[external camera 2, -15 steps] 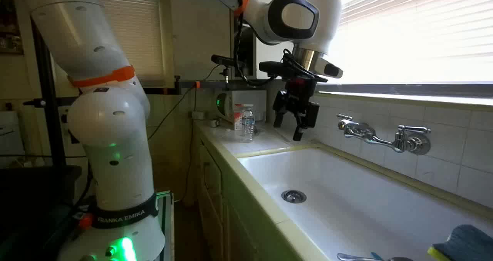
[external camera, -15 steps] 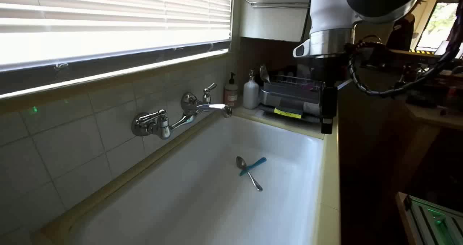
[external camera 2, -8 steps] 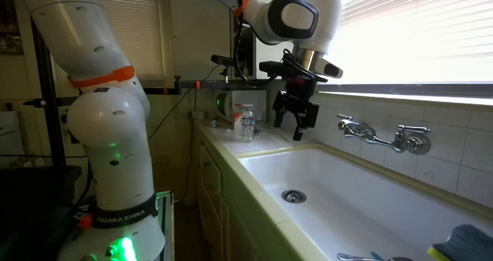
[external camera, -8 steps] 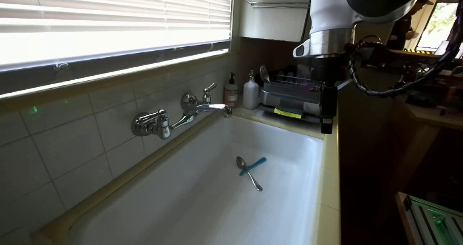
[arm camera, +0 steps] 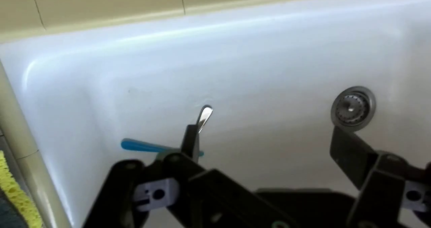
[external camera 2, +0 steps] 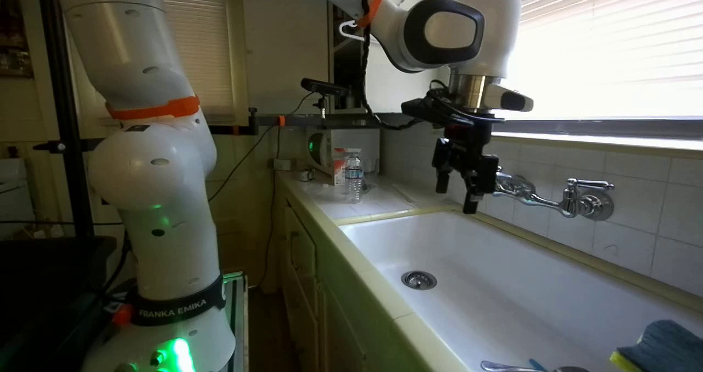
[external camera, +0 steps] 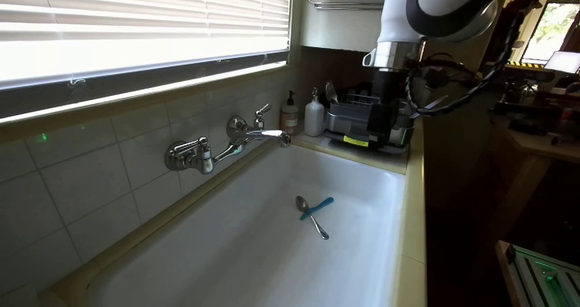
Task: Remove the spoon out of the sink
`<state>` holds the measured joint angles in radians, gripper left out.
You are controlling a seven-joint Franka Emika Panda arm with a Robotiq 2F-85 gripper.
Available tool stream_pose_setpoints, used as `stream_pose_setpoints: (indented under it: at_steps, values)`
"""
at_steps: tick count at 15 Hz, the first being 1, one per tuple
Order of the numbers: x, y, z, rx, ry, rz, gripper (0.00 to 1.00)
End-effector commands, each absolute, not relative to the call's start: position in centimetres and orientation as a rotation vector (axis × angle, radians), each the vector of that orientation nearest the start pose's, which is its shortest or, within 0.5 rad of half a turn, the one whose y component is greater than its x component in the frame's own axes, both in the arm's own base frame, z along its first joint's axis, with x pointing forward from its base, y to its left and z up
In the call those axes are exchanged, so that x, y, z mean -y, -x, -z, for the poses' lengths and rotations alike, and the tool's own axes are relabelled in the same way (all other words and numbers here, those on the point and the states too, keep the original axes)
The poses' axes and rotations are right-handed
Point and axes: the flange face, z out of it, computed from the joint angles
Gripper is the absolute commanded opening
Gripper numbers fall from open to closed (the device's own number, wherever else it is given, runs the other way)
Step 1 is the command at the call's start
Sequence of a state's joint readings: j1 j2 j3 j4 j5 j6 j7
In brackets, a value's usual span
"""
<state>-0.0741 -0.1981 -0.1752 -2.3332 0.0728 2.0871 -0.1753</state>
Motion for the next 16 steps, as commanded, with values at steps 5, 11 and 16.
stream_pose_setpoints:
  at_steps: [5, 11, 16]
  values:
    - [17.0, -53.4, -35.2, -0.270, 3.079, 0.014, 1.00]
    - [17.7, -55.3, -33.2, -0.272, 3.105, -0.030, 1.00]
    - [18.3, -57.1, -31.7, -0.274, 3.115, -0.045, 1.00]
